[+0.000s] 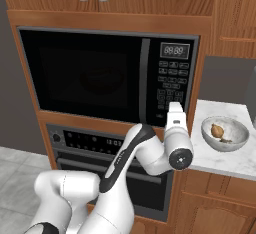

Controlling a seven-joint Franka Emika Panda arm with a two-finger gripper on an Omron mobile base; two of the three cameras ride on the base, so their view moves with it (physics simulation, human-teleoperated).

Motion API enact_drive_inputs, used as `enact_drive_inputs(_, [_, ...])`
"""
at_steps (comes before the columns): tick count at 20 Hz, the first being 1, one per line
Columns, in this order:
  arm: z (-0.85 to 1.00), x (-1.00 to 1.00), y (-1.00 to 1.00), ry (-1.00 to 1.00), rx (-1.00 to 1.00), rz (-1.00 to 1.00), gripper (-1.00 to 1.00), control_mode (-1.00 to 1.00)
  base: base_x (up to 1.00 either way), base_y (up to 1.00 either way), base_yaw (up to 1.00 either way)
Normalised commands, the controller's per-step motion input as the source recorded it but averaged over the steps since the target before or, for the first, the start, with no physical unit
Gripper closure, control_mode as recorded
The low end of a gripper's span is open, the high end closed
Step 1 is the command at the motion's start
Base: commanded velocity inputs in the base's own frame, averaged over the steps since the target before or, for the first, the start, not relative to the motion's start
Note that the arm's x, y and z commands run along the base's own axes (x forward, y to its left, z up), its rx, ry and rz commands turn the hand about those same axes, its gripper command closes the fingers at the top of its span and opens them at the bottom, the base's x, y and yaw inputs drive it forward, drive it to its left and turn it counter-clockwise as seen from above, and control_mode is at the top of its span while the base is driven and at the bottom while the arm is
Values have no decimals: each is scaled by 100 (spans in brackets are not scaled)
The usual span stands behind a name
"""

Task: Place the bowl containing the steak and hot dog in the microwave. Close the microwave door and press the start button to microwave the meal.

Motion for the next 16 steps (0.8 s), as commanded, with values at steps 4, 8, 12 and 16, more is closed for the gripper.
enact_drive_inputs(4, [0,21,0,0,0,0,100,-100,0,0,0])
enact_drive_inputs(8, [-4,18,0,0,0,0,100,-100,0,0,0])
enact_drive_inputs(12, [-13,11,0,-2,0,0,100,-100,0,0,0])
enact_drive_inputs(16, [-16,9,-1,-2,0,0,100,-100,0,0,0])
